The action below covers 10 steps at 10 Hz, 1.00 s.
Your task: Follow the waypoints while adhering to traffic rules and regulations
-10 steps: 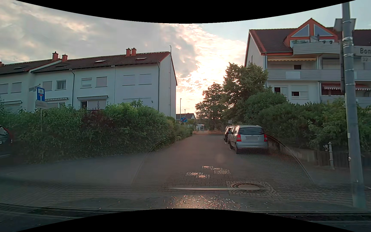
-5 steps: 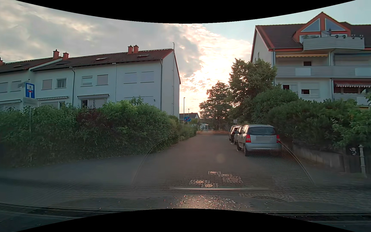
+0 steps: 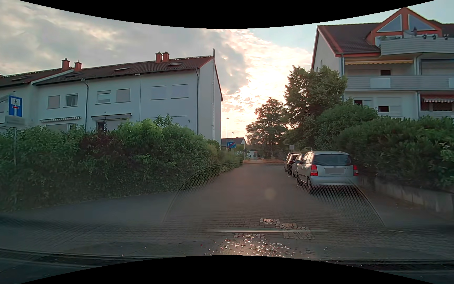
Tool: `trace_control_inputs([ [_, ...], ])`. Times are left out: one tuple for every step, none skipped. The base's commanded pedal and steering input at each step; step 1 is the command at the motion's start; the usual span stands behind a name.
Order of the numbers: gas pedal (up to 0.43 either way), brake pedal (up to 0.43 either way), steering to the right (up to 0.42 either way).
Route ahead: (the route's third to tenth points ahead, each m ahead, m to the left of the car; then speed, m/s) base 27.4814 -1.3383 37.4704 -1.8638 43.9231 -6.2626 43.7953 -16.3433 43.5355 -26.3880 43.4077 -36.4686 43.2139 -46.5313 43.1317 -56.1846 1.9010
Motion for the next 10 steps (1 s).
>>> trace_control_inputs([
  [0.0,0.0,-0.024],
  [0.0,0.0,-0.011],
  [0.0,0.0,0.0],
  [0.0,0.0,0.008],
  [0.0,0.0,0.016],
  [0.0,0.0,0.022],
  [0.0,0.0,0.031],
  [0.0,0.0,0.038],
  [0.0,0.0,0.043],
  [0.0,0.0,0.044],
])
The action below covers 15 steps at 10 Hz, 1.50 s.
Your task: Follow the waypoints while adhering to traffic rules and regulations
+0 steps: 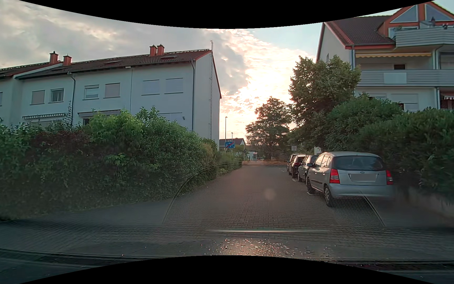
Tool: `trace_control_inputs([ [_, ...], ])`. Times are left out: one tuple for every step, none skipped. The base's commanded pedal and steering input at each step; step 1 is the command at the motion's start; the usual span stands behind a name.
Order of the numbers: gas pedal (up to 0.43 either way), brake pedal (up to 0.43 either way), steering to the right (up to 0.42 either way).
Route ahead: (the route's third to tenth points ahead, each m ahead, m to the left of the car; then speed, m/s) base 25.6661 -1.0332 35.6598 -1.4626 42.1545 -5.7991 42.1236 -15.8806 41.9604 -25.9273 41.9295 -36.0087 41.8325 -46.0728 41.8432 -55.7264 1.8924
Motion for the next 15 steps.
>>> trace_control_inputs([
  [0.0,0.0,0.045],
  [0.0,0.0,0.044],
  [0.0,0.0,0.043],
  [0.0,0.0,0.039],
  [0.0,0.0,0.029],
  [0.0,0.0,0.025],
  [0.008,0.0,0.025],
  [0.008,0.0,0.025],
  [0.008,0.0,0.024],
  [0.008,0.0,0.024],
  [0.008,0.0,0.024],
  [0.02,0.0,0.025],
  [0.02,0.0,0.025],
  [0.02,0.0,0.024],
  [0.02,0.0,0.023],
])
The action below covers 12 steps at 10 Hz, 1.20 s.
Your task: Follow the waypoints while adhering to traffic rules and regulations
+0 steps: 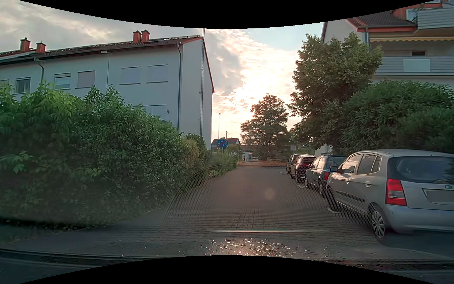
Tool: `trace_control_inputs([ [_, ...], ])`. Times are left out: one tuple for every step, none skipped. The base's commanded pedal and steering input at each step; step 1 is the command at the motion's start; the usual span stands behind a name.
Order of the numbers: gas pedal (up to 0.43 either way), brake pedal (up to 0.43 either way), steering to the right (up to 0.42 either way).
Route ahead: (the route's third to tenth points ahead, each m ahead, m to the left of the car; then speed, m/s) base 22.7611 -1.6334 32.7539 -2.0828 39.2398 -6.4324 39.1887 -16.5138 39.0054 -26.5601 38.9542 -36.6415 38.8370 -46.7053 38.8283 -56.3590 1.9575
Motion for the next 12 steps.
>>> trace_control_inputs([
  [0.02,0.0,0.024],
  [0.02,0.0,0.026],
  [0.02,0.0,0.026],
  [0.02,0.0,0.026],
  [0.02,0.0,0.026],
  [0.02,0.0,0.026],
  [0.02,0.0,0.026],
  [0.02,0.0,0.026],
  [0.02,0.0,0.026],
  [0.02,0.0,0.026],
  [0.02,0.0,0.028],
  [0.02,0.0,0.031],
])
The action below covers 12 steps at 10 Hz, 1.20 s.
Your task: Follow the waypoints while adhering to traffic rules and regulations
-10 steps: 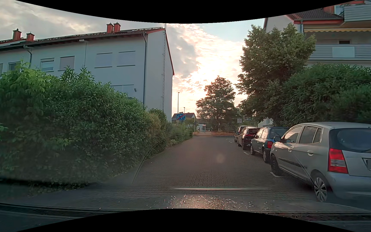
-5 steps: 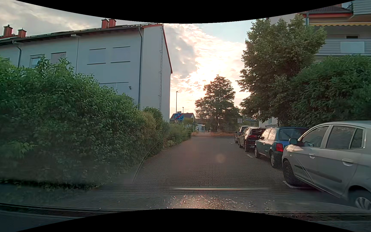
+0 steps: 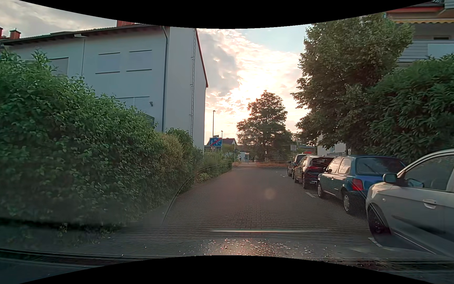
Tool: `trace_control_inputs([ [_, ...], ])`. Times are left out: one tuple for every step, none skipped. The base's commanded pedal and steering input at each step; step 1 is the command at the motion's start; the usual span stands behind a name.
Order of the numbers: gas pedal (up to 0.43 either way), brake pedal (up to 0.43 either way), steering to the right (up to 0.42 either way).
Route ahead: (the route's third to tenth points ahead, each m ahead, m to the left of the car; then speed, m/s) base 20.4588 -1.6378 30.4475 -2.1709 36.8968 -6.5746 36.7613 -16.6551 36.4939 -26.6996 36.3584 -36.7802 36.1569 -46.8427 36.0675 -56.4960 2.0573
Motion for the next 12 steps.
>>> trace_control_inputs([
  [0.008,0.0,0.032],
  [0.008,0.0,0.032],
  [0.008,0.0,0.033],
  [0.008,0.0,0.035],
  [0.008,0.0,0.037],
  [0.008,0.0,0.038],
  [0.008,0.0,0.038],
  [0.008,0.0,0.039],
  [0.008,0.0,0.04],
  [0.008,0.0,0.042],
  [0.008,0.0,0.053],
  [0.008,0.0,0.064],
])
